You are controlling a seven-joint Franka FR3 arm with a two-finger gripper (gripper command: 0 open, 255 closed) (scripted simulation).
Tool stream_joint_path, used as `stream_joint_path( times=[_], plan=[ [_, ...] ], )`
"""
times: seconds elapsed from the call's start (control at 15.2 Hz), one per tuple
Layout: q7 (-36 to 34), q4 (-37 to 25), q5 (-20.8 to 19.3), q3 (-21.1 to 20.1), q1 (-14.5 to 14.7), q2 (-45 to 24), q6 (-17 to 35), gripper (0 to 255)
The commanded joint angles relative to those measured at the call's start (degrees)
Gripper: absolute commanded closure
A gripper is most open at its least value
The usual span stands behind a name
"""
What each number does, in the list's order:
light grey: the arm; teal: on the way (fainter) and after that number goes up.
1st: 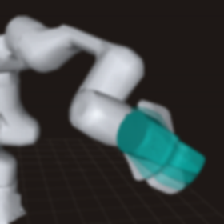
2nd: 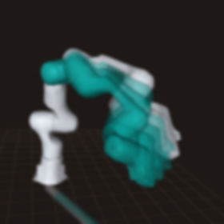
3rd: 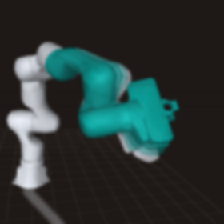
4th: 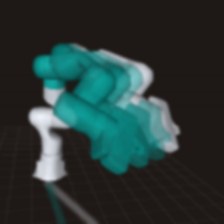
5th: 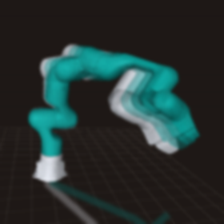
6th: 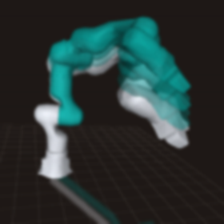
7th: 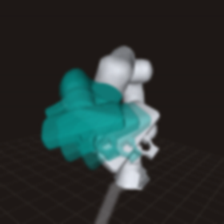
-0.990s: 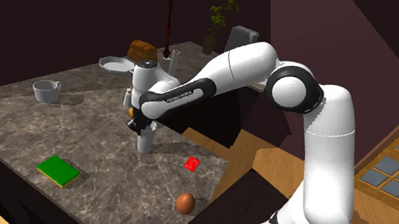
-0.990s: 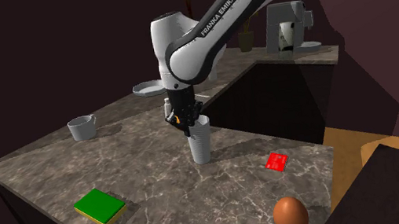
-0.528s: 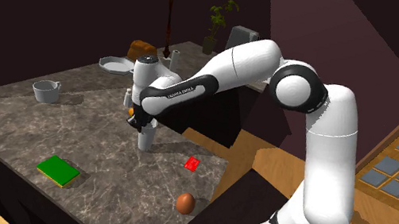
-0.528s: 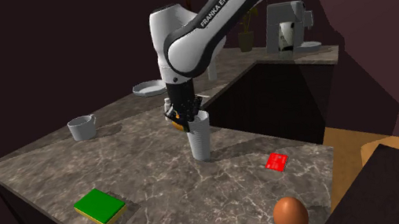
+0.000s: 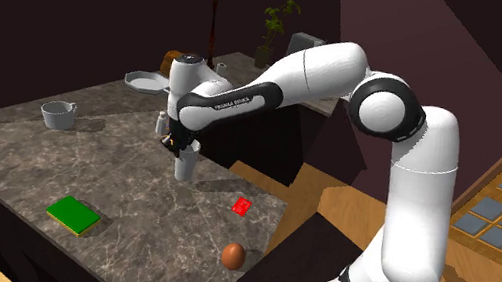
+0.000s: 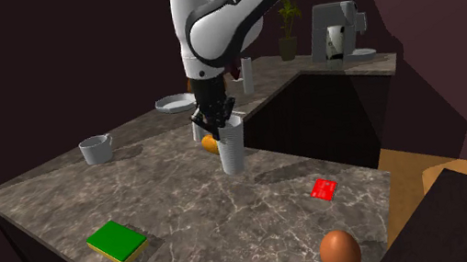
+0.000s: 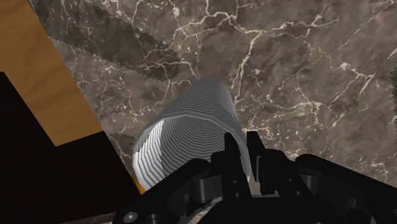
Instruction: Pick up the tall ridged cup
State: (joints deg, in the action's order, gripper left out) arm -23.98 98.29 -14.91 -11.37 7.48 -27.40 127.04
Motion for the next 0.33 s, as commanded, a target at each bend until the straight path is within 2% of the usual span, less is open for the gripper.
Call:
stream_joint_path(
  times=[0.0, 0.26],
  plan=[
    [0.2, -0.4, 0.3, -0.1, 0.0, 0.7, -1.1, 255],
    [0.6, -1.0, 0.6, -0.3, -0.1, 1.4, -2.4, 255]
  ],
)
